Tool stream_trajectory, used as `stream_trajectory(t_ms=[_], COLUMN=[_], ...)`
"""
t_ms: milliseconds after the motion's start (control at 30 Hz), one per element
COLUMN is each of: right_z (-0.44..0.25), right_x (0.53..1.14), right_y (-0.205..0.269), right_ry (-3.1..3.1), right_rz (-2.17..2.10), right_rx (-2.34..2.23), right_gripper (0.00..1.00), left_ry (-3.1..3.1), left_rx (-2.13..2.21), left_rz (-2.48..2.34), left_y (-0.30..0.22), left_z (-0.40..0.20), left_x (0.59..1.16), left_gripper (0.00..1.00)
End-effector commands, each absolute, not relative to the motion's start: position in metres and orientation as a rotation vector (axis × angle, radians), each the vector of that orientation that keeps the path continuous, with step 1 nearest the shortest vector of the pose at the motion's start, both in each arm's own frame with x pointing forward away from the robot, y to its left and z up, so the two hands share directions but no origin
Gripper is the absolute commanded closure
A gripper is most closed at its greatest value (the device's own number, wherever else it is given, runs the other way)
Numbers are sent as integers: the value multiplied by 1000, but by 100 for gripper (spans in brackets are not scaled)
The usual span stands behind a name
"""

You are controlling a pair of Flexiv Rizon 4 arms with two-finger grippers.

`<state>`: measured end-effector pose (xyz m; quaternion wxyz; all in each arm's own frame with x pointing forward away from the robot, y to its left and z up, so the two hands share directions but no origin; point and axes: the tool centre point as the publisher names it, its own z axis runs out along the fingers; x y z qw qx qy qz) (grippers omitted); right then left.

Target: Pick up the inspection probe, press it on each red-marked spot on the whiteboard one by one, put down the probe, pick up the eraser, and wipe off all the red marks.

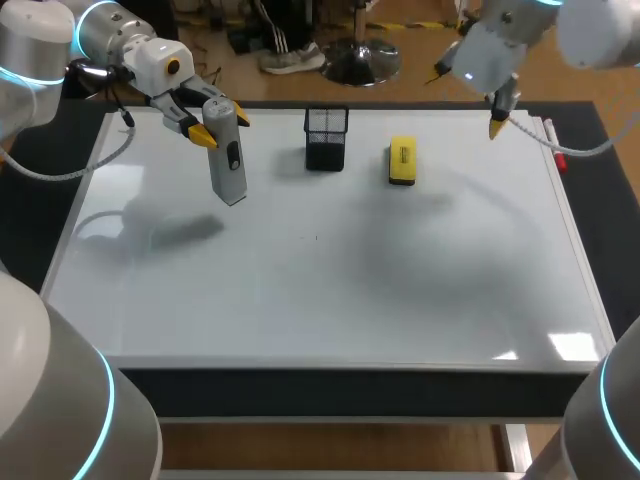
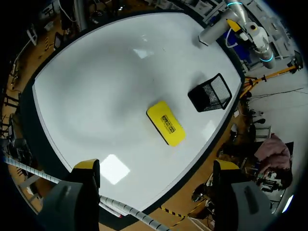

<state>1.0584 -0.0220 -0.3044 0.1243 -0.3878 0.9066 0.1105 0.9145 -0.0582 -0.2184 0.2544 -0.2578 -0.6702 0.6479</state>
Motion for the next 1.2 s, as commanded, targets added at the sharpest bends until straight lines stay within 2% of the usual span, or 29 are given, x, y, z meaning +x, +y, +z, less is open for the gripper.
stream_trajectory(t_ms=[33, 500, 1200], right_z=[-291, -254, -254], right_x=[1048, 1031, 1031], right_y=[-36, -56, -56], right_ry=[2600, 2515, 2515], right_rz=[419, 530, 530], right_rx=[-1028, -802, -802], right_gripper=[0, 0, 0], left_ry=[-1815, -1815, -1815], left_rx=[-704, -704, -704], left_rz=[1756, 1756, 1756], left_y=[-58, -58, -58], left_z=[-218, -218, -218], left_x=[917, 917, 917], left_gripper=[100, 100, 100])
